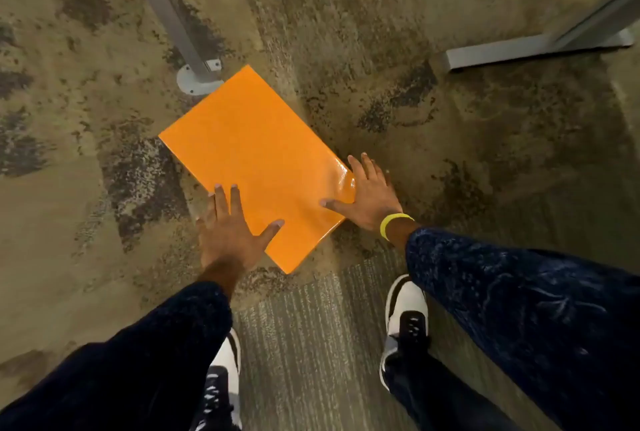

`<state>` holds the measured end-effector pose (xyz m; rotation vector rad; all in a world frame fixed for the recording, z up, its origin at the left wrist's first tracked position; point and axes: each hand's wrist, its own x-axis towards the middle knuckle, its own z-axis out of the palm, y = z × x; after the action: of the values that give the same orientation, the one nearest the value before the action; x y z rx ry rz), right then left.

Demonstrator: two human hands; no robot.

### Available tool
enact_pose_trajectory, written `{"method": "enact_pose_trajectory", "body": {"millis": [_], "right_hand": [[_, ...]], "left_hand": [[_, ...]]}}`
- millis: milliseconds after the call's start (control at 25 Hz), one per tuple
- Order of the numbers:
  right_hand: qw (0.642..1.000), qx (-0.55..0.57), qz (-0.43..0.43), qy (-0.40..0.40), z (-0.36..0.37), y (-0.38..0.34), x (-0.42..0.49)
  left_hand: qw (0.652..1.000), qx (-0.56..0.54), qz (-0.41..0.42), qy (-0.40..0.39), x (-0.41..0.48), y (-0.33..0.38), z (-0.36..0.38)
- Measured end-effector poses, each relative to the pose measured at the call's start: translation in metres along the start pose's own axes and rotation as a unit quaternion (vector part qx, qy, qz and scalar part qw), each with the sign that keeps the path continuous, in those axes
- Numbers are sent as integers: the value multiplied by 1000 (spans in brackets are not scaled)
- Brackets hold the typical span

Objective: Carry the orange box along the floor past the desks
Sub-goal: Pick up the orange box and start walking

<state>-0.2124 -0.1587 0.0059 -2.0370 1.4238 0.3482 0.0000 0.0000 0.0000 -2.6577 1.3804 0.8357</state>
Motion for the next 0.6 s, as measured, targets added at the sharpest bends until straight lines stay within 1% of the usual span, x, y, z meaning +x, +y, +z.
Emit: {"method": "enact_pose_trajectory", "body": {"millis": [80,160,320,400,480,600], "right_hand": [[1000,12,-4,-7,14,5,14],[1000,23,3,-13,24,8,26],[993,104,32,-39,33,11,47],[989,125,48,-56,35,14,55],[985,142,50,-79,35,18,63],[979,169,60,-98,36,22,71]], "left_hand": [[998,-42,-44,-12,12,2,21],[992,-99,-76,-3,24,8,38],[964,-214,-142,64,39,19,59],[947,-252,-186,70,44,19,73],[916,-320,-229,71,43,19,86],[839,-468,-247,125,38,24,96]]}}
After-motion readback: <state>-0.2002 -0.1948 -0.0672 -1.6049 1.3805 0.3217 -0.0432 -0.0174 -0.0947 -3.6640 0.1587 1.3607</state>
